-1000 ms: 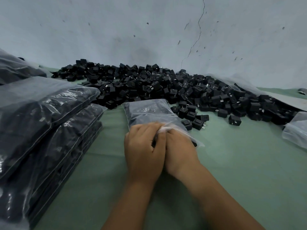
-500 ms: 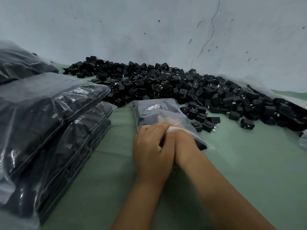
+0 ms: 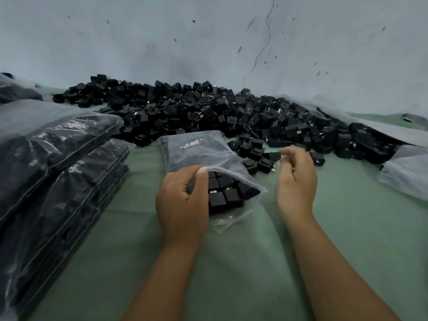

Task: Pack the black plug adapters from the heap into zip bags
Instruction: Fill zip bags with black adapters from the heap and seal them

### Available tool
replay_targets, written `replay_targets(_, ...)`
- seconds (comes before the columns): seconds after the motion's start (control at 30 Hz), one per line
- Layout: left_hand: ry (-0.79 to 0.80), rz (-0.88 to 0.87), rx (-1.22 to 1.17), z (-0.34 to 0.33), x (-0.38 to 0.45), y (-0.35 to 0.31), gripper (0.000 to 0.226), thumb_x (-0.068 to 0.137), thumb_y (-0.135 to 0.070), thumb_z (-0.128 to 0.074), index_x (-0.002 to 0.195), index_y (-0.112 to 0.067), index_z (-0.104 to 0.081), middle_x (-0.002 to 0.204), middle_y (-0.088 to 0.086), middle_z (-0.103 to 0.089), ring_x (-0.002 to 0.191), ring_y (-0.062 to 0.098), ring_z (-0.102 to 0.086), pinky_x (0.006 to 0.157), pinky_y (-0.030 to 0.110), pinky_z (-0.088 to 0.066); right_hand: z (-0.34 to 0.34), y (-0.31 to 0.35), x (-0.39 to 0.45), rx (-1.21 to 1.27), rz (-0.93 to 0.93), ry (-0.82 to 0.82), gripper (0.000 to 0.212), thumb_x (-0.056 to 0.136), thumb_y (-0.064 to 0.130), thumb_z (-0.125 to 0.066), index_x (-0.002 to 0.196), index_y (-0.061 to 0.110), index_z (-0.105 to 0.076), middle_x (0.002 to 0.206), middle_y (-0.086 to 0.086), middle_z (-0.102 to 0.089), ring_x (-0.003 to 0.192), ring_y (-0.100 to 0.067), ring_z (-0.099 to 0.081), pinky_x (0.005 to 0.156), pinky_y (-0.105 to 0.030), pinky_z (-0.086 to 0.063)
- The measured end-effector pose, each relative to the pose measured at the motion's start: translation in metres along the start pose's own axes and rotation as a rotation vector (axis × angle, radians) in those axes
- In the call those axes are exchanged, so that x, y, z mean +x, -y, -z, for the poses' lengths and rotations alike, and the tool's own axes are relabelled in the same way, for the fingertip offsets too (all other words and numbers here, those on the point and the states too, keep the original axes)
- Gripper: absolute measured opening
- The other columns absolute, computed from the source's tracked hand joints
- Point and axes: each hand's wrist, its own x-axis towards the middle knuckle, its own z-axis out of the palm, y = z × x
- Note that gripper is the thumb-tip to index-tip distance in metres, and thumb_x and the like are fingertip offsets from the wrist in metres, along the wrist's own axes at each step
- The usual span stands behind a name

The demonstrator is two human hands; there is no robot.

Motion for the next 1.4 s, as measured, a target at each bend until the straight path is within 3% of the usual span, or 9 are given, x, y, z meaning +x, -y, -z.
replay_targets(0.13,0.01,0.025,-0.018,-0.001,0.0,0.003,0.026,0.085,-0.033,-0.054,0.066,-0.049,-0.062,0.076,-0.027,-0.065,0.078,0.005,-0.06,0.072,0.025,-0.049,0.002,-0.029,0.014,-0.042,-0.412,0.127,0.032,0.082,0.012,-0.04,0.086,0.031,-0.065,0.1,0.01,-0.062,0.084,-0.016,-0.058,0.07,-0.028,-0.045)
replay_targets(0.23,0.024,0.051,-0.043,-0.001,0.001,0.006,0.021,0.085,-0.035,-0.054,0.071,-0.043,-0.068,0.074,-0.017,-0.068,0.08,0.014,-0.064,0.075,0.039,-0.053,-0.003,-0.029,0.013,-0.226,-0.327,0.29,0.034,0.084,0.019,-0.04,0.1,0.036,-0.065,0.113,0.01,-0.06,0.105,-0.019,-0.053,0.094,-0.039,-0.043)
replay_targets(0.33,0.029,0.064,-0.042,-0.001,0.001,0.006,0.02,0.085,-0.035,-0.054,0.075,-0.038,-0.071,0.073,-0.015,-0.069,0.08,0.016,-0.065,0.075,0.041,-0.053,-0.003,-0.029,0.013,-0.271,-0.262,0.308,0.03,0.087,0.02,-0.041,0.102,0.036,-0.062,0.102,0.016,-0.052,0.111,-0.017,-0.048,0.099,-0.041,-0.038)
replay_targets(0.5,0.037,0.097,-0.035,-0.002,0.001,0.005,0.021,0.084,-0.037,-0.055,0.077,-0.033,-0.074,0.072,-0.014,-0.069,0.078,0.013,-0.064,0.073,0.039,-0.053,-0.006,-0.035,0.018,-0.387,-0.258,0.365,0.034,0.09,0.024,-0.043,0.122,0.028,-0.051,0.126,0.005,-0.054,0.121,-0.019,-0.041,0.094,-0.033,-0.027)
replay_targets(0.73,0.064,0.066,-0.023,0.0,0.001,0.003,0.021,0.085,-0.036,-0.053,0.075,-0.033,-0.071,0.07,-0.013,-0.067,0.079,0.018,-0.063,0.073,0.043,-0.052,-0.009,-0.038,0.019,-0.469,-0.208,0.401,0.035,0.091,0.025,-0.038,0.12,0.03,-0.056,0.127,0.005,-0.056,0.121,-0.018,-0.04,0.091,-0.032,-0.023)
replay_targets(0.97,0.069,0.078,-0.041,-0.002,0.001,0.007,0.02,0.082,-0.047,-0.05,0.085,-0.044,-0.069,0.075,-0.021,-0.067,0.081,0.011,-0.063,0.073,0.042,-0.054,-0.009,-0.04,0.019,-0.447,-0.165,0.441,0.037,0.093,0.026,-0.036,0.122,0.032,-0.058,0.132,0.012,-0.052,0.125,-0.011,-0.038,0.086,-0.028,-0.015)
replay_targets(1.07,0.077,0.076,-0.043,-0.002,0.001,0.008,0.019,0.081,-0.048,-0.05,0.086,-0.046,-0.068,0.076,-0.022,-0.067,0.081,0.01,-0.063,0.073,0.042,-0.054,-0.009,-0.04,0.02,-0.391,-0.179,0.427,0.035,0.093,0.023,-0.036,0.116,0.033,-0.062,0.126,0.015,-0.054,0.118,-0.007,-0.041,0.086,-0.026,-0.015)
replay_targets(1.2,0.075,0.084,-0.046,-0.002,0.0,0.008,0.02,0.081,-0.047,-0.05,0.082,-0.042,-0.07,0.074,-0.02,-0.067,0.081,0.011,-0.063,0.073,0.04,-0.054,-0.009,-0.037,0.019,-0.338,-0.205,0.388,0.026,0.092,0.026,-0.037,0.084,0.038,-0.059,0.098,0.017,-0.051,0.094,-0.005,-0.04,0.085,-0.028,-0.017)
replay_targets(1.4,0.084,0.11,-0.06,-0.002,0.001,0.009,0.02,0.08,-0.046,-0.052,0.081,-0.04,-0.071,0.072,-0.018,-0.068,0.081,0.014,-0.064,0.074,0.041,-0.053,-0.011,-0.037,0.018,-0.361,-0.168,0.38,0.028,0.094,0.023,-0.036,0.092,0.023,-0.064,0.095,0.013,-0.052,0.09,-0.006,-0.039,0.081,-0.029,-0.016)
